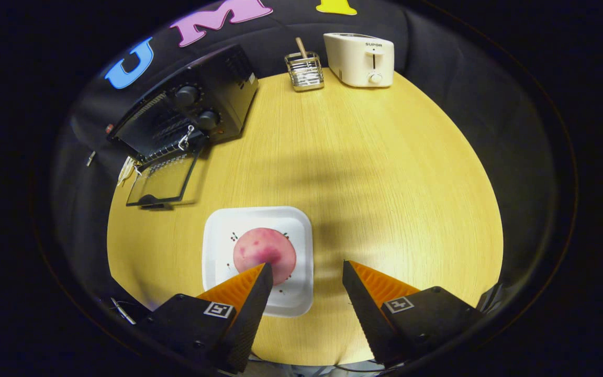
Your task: Open the toaster oven, put the food inside, and close the toaster oven door.
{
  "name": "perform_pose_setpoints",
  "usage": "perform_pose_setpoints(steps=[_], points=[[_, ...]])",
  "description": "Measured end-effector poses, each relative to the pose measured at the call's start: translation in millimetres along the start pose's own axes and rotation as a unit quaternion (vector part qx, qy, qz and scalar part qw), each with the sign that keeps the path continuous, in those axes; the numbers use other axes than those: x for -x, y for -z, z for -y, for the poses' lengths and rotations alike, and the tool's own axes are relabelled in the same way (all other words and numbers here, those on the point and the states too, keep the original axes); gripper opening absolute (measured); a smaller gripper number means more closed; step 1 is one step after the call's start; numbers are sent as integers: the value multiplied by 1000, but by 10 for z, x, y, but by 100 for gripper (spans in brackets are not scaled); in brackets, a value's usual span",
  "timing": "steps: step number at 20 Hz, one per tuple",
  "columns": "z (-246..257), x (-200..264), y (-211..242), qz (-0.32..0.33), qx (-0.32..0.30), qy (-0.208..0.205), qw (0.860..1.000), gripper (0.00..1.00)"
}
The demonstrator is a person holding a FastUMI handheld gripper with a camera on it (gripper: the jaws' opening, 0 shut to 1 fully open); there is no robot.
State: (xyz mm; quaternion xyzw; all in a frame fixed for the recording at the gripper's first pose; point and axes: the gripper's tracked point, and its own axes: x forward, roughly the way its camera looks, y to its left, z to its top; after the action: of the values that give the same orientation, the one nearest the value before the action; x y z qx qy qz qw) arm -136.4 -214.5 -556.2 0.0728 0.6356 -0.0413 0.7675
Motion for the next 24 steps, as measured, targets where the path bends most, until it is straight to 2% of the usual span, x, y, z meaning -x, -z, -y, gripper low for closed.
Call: perform_pose_setpoints(steps=[1,2,4,6,9,12,13,15,18,19,24], points=[[32,-73,18,-11,2,1,1000,77],[57,-125,37,-21,3,3,1000,72],[82,-197,58,-32,2,5,999,72],[95,-225,28,-31,1,10,999,52],[103,-246,55,-46,14,36,998,50],[64,-275,70,-59,64,65,994,50],[-8,-273,70,-65,61,62,994,50],[-28,-284,56,-69,54,62,994,20],[-61,-238,35,-72,49,52,995,18],[-43,-280,61,-77,49,47,995,9],[-54,-307,65,-88,40,19,995,9]])
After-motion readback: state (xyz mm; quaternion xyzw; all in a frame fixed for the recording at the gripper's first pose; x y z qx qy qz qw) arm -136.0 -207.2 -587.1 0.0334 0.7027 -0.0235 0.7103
